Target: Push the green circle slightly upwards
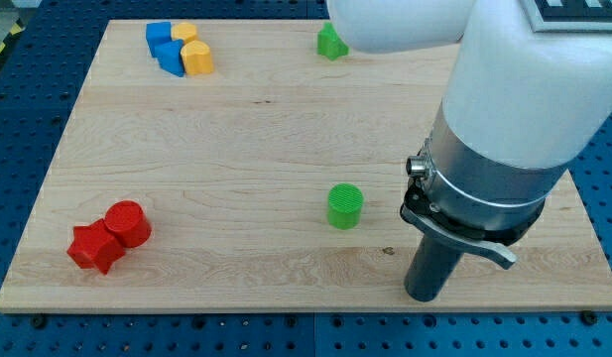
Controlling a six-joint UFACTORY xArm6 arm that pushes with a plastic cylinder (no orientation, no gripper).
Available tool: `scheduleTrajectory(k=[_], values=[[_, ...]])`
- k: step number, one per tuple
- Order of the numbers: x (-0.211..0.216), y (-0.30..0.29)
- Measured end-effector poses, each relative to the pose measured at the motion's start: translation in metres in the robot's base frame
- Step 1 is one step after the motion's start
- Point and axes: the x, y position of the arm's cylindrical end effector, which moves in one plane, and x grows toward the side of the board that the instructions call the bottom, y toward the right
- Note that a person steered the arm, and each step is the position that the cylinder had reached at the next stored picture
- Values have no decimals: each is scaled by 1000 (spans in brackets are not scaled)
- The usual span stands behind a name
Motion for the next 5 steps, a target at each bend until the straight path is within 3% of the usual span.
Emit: scheduleTrajectory(k=[2,3,5], values=[[-16,-41],[-44,-43],[-46,-45]])
